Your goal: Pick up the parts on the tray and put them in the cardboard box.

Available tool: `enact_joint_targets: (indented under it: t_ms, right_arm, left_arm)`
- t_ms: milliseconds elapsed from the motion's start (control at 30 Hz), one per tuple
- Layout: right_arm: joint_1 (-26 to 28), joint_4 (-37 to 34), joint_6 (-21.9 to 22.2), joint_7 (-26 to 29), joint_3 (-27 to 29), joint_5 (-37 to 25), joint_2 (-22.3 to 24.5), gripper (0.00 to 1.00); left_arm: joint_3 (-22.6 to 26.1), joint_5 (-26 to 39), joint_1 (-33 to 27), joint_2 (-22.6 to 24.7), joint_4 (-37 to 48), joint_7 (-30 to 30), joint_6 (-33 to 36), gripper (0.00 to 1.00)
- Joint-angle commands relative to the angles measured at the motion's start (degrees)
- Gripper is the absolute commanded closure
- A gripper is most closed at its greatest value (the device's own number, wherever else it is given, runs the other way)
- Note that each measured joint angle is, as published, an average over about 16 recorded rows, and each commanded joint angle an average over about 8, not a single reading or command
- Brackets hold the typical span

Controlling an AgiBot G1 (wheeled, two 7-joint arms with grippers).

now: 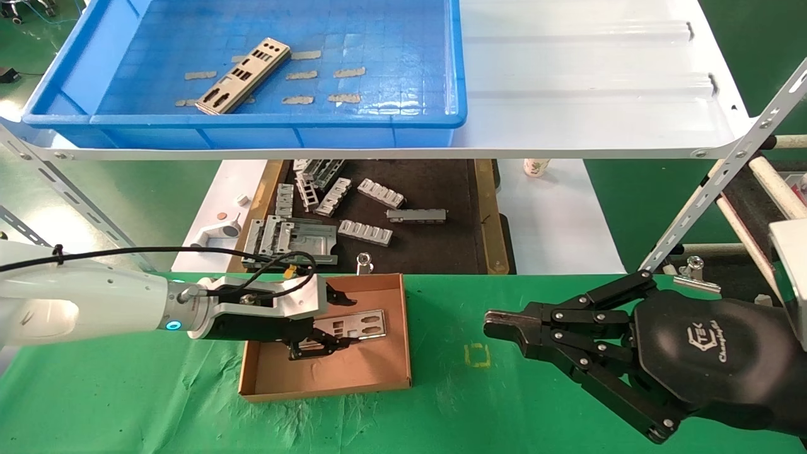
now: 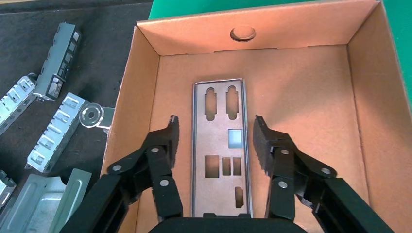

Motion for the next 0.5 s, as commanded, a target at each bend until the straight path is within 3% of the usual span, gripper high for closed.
enact_joint_targets:
  t_ms: [33, 500]
  right_arm:
    - [0.0, 0.0, 0.0, 0.0, 0.0, 0.0, 0.0, 1.0]
    - [0.0, 0.0, 0.0, 0.0, 0.0, 0.0, 0.0, 1.0]
  left_arm:
    - [0.0, 0.1, -0.3, 0.3, 1.0, 0.7, 0.4, 0.0]
    - [-2.3, -4.0, -2.7, -1.4, 4.5, 1.4, 9.3, 0.0]
